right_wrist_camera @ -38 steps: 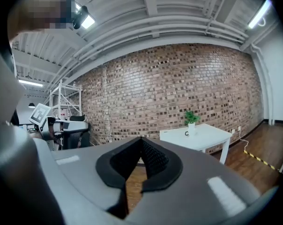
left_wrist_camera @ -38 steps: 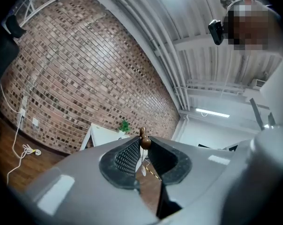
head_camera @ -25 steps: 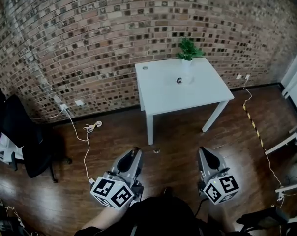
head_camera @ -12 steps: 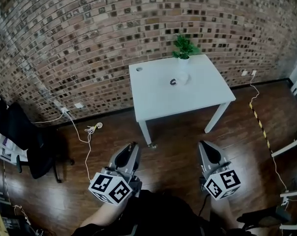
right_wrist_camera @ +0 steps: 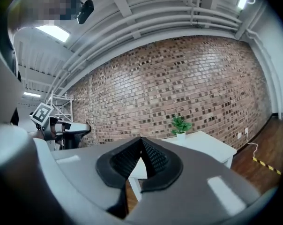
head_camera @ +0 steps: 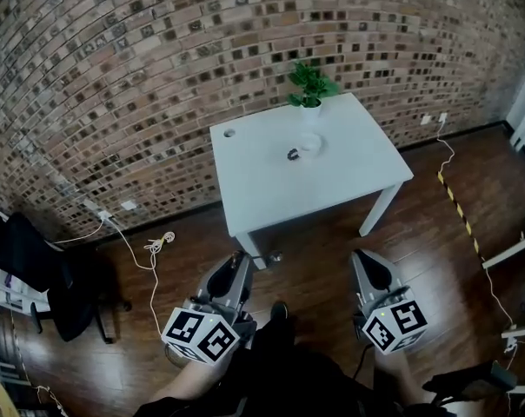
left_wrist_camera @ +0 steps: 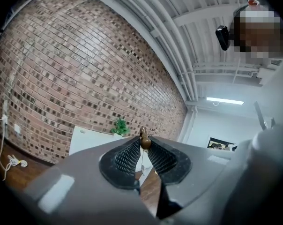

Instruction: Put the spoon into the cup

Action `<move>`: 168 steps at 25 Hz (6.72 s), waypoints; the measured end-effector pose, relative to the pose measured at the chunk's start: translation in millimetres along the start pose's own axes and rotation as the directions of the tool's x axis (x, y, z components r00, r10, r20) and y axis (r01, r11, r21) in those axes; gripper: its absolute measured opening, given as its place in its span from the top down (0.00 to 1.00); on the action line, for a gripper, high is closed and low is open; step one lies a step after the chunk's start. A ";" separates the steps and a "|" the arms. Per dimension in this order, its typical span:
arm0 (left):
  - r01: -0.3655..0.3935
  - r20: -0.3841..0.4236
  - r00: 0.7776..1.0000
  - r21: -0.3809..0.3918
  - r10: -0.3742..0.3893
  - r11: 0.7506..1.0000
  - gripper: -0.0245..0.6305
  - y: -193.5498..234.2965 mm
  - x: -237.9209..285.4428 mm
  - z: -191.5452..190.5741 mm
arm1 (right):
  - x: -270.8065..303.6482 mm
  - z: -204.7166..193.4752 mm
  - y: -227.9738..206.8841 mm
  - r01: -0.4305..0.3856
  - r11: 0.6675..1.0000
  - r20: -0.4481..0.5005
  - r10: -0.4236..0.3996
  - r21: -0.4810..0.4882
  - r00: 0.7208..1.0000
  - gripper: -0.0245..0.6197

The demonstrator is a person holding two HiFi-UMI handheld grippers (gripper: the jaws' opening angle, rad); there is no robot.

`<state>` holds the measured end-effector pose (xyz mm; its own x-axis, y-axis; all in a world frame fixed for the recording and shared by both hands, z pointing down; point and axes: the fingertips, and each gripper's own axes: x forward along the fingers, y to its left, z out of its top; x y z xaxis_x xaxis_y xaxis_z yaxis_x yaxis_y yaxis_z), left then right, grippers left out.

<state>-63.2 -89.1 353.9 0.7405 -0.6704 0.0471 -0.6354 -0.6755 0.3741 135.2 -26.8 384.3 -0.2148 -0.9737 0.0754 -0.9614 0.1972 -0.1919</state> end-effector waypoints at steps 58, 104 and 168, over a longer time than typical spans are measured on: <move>-0.224 0.081 0.968 -0.134 0.236 0.965 0.90 120.8 388.1 55.2 | 361.8 75.0 -285.1 -0.260 0.965 -0.090 0.256 -0.031 0.962 0.95; -0.385 -0.188 0.918 -0.219 0.349 0.896 0.90 227.9 483.6 -124.8 | 459.1 -94.2 -310.5 -0.284 0.959 -0.430 0.251 -0.013 0.867 0.95; -0.451 -0.116 0.890 -0.083 0.441 0.888 0.63 224.1 463.1 -108.8 | 456.3 -82.7 -328.1 -0.235 0.970 -0.372 0.243 0.066 0.896 0.95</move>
<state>161.2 -517.5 560.3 0.4038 -0.8592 0.3141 -0.8807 -0.2722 0.3876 338.5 -526.5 562.6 -0.4899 -0.7822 0.3850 -0.8703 0.4129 -0.2685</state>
